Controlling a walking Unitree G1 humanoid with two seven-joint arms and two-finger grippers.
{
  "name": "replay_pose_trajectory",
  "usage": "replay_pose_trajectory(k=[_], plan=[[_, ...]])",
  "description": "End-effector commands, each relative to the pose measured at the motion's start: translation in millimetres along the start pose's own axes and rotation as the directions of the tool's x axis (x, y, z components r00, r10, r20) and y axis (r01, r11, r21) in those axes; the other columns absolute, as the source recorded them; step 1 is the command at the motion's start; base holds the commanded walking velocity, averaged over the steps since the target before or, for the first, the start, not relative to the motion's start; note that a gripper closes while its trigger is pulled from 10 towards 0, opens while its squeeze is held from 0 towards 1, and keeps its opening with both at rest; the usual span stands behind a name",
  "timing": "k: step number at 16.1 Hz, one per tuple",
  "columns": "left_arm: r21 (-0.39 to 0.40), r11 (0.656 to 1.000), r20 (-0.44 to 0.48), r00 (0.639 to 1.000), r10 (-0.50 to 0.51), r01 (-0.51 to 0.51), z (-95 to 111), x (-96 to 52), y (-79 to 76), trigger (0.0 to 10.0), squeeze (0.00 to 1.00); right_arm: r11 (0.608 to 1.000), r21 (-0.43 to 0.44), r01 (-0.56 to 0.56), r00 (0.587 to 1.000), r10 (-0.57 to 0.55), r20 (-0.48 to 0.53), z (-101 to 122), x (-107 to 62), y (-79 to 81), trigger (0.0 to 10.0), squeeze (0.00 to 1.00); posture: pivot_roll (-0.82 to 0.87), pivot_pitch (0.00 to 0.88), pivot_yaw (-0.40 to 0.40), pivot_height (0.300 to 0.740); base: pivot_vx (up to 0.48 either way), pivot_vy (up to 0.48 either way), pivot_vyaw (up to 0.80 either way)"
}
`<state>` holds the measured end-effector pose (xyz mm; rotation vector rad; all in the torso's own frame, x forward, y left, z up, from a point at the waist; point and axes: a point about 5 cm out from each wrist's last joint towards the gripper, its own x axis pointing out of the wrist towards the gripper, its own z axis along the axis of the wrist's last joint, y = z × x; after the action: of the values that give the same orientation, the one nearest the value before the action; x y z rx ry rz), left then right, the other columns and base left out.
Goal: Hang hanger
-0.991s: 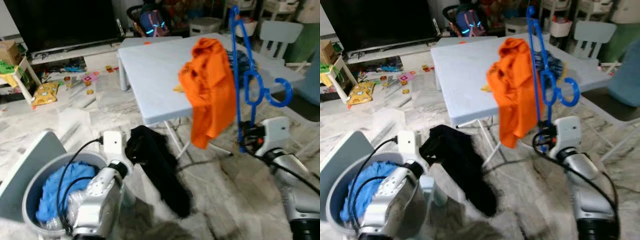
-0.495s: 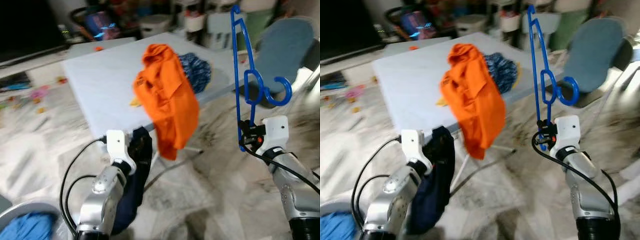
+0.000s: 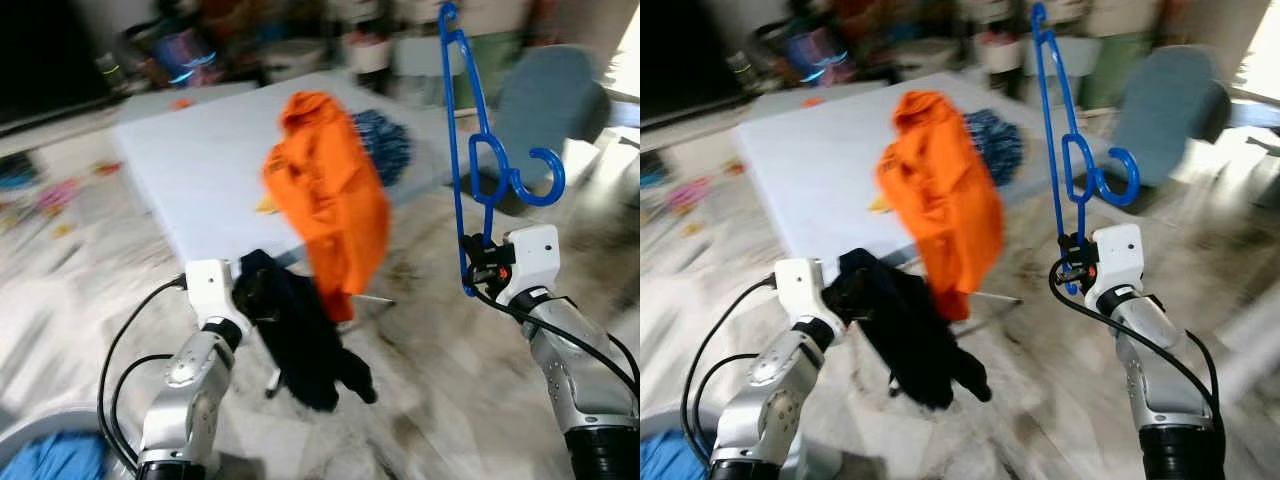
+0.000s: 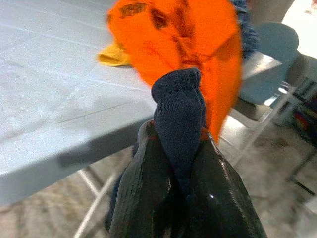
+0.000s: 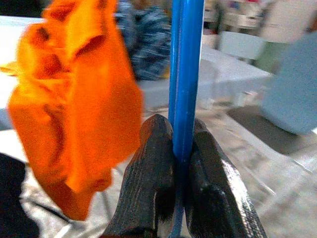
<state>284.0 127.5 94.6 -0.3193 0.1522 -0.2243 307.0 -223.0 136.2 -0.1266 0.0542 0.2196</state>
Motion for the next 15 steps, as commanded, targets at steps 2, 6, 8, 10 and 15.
replay_pose_trajectory(k=[2, 6, 8, 10, 15], plan=[[-0.016, 1.0, 0.012, 1.0, -0.008, 0.008, 4.4, 4.4, -3.8, 10.0, 0.0, 1.0, -0.006, 0.006, 1.0, -0.006, -0.005, 1.3, -0.7, -3.1, 10.0, 0.0, -0.23, 0.0, 0.032, 0.74, 0.0, 0.0, -0.8], [-0.042, 0.999, 0.005, 1.0, -0.015, 0.015, 4.7, 6.5, -4.5, 10.0, 0.0, 1.0, -0.011, 0.009, 1.0, -0.009, -0.003, 2.4, -0.9, -4.2, 10.0, 0.0, -0.23, 0.0, 0.034, 0.74, 0.0, 0.0, -0.8], [-0.031, 1.0, -0.008, 1.0, 0.004, -0.004, 3.9, 7.0, -1.2, 10.0, 0.0, 1.0, -0.011, 0.01, 1.0, -0.01, -0.003, 2.2, -1.0, -4.1, 10.0, 0.0, -0.23, 0.0, 0.036, 0.74, 0.0, 0.0, -0.8], [-0.025, 1.0, -0.003, 1.0, -0.002, 0.002, 4.6, 7.4, -0.6, 10.0, 0.0, 1.0, -0.011, 0.009, 1.0, -0.009, -0.004, 1.8, -1.2, -3.7, 10.0, 0.0, -0.23, 0.0, 0.036, 0.74, 0.0, 0.0, -0.8], [-0.002, 0.999, 0.015, 0.999, -0.034, 0.034, 6.6, 7.3, -1.7, 10.0, 0.0, 1.0, -0.011, 0.012, 1.0, -0.011, 0.003, 2.1, -1.9, -3.6, 10.0, 0.0, -0.23, 0.0, 0.04, 0.74, 0.077, 0.055, -0.32]])
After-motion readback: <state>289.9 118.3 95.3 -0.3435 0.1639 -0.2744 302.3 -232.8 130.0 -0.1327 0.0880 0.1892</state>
